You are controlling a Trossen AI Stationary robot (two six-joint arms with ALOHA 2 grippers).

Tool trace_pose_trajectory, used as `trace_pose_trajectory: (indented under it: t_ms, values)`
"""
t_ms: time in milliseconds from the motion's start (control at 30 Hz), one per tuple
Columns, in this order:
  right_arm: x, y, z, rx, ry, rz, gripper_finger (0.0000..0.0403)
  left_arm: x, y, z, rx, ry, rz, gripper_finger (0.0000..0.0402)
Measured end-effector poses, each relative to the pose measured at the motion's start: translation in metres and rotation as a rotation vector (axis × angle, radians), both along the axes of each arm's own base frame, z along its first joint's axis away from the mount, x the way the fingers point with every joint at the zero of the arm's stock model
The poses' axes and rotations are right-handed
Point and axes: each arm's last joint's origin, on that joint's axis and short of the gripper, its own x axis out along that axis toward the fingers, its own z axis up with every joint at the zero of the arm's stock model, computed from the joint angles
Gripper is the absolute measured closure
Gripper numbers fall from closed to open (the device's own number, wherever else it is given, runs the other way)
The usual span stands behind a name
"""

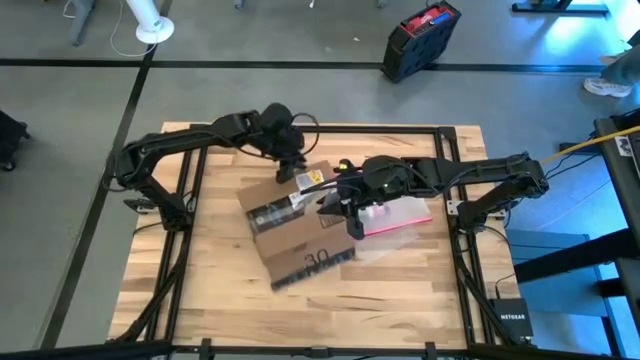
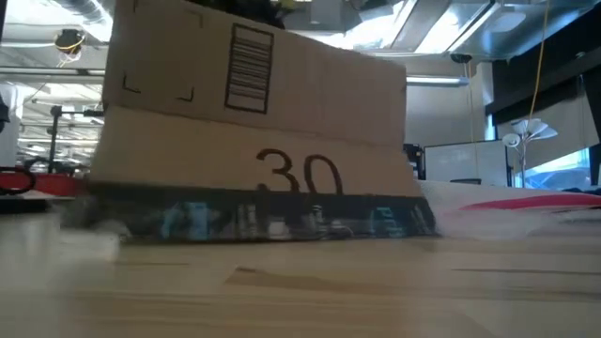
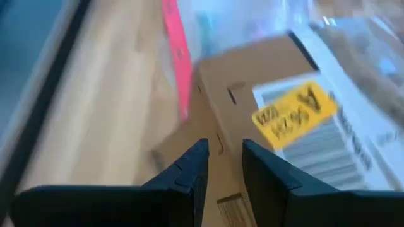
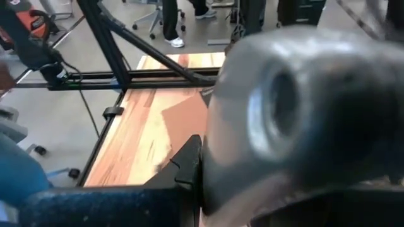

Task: Unpack boxes
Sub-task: Break down the cardboard box with the gray cutter until it is fully flat

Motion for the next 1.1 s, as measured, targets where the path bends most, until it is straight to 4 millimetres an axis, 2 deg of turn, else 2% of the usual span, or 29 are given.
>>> trace_pose_trajectory:
  t_ms: [100, 267, 400, 533, 700, 867, 1100]
  values:
    - [0.001, -0.005, -0.001, -0.004, 0.001, -0.024, 0.0332, -0.002, 0.002, 0.027, 0.027, -0.032, 0.011, 0.0311]
    - [0.002, -0.013, -0.005, -0.023, 0.01, -0.077, 0.0332, -0.017, -0.004, 0.067, 0.077, -0.042, -0.004, 0.0282]
    - [0.005, -0.022, -0.007, -0.05, 0.005, -0.11, 0.0332, -0.032, -0.012, 0.085, 0.081, -0.073, 0.004, 0.025]
    - [0.011, -0.03, -0.011, -0.071, 0.005, -0.125, 0.0332, -0.049, -0.021, 0.083, -0.018, 0.038, 0.046, 0.0225]
    - [0.021, -0.041, -0.016, -0.053, -0.024, -0.115, 0.0332, -0.074, -0.038, 0.078, -0.131, 0.246, 0.033, 0.022]
    - [0.03, -0.059, -0.016, -0.008, -0.089, -0.094, 0.0332, -0.086, -0.058, 0.08, -0.197, 0.326, 0.038, 0.0225]
    - [0.036, -0.083, -0.028, 0.066, -0.046, -0.145, 0.0332, -0.096, -0.079, 0.076, -0.256, 0.467, 0.142, 0.0226]
